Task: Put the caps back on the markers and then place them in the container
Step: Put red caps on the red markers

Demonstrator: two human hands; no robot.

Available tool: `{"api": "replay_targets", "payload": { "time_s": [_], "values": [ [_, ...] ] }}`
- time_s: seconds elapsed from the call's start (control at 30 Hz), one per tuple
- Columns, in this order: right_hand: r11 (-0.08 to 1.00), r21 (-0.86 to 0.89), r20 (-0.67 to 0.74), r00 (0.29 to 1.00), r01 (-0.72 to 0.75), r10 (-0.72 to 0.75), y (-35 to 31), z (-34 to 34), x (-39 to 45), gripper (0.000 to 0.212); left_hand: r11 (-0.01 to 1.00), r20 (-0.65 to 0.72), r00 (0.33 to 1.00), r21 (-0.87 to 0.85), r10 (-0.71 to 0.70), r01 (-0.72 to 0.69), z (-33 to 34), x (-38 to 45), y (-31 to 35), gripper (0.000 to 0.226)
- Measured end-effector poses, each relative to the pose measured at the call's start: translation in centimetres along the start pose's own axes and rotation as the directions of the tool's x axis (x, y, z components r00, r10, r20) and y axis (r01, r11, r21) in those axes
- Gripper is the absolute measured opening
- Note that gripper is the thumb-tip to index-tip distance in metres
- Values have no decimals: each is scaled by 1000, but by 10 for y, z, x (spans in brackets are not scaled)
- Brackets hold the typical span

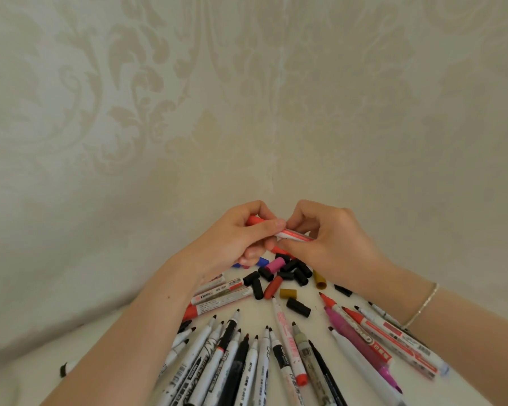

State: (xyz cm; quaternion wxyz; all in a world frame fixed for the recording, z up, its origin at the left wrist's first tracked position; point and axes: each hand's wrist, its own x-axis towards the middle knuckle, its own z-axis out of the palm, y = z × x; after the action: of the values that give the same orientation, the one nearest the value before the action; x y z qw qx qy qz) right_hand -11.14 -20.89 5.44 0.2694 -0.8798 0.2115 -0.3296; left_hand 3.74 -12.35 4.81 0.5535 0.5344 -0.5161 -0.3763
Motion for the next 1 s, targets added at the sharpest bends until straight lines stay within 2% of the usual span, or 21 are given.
{"api": "replay_targets", "payload": {
  "time_s": [0.2,0.3,0.37,0.47,0.57,0.63,0.7,0.73,0.83,0.93,1.0],
  "values": [
    [1000,14,28,1000,2,-2,-2,0,4,11,999,-2,1000,-50,8,-8,1,2,-5,12],
    [999,-7,81,996,-43,44,1,-6,4,13,1000,15,999,4,-30,30,3,5,-11,14],
    [998,-18,152,986,-67,69,4,-9,3,14,987,42,997,148,-64,57,4,5,-13,17],
    [995,-81,296,952,-57,78,9,-9,3,17,891,94,994,454,-61,12,-2,4,-12,16],
    [975,-221,393,917,15,75,15,-3,0,28,813,184,974,582,-133,2,-9,0,-9,20],
    [985,-170,434,896,-19,92,16,0,-2,38,764,209,951,644,-228,42,-14,-5,-6,22],
    [985,-141,478,865,-99,155,19,-2,-2,43,653,142,942,751,-305,98,-24,-7,-5,19],
    [973,-186,479,852,-137,212,23,-5,-2,41,565,75,942,815,-327,131,-33,-7,-5,19],
    [847,-493,401,811,-201,426,44,-14,-4,21,328,-147,902,898,-405,294,-67,-9,-16,14],
    [719,-656,353,749,-229,561,63,-10,-14,15,230,-322,805,846,-499,481,-89,-10,-31,10],
    [692,-677,332,737,-249,589,69,-4,-19,33,206,-364,768,821,-527,532,-90,-9,-36,13]
  ]
}}
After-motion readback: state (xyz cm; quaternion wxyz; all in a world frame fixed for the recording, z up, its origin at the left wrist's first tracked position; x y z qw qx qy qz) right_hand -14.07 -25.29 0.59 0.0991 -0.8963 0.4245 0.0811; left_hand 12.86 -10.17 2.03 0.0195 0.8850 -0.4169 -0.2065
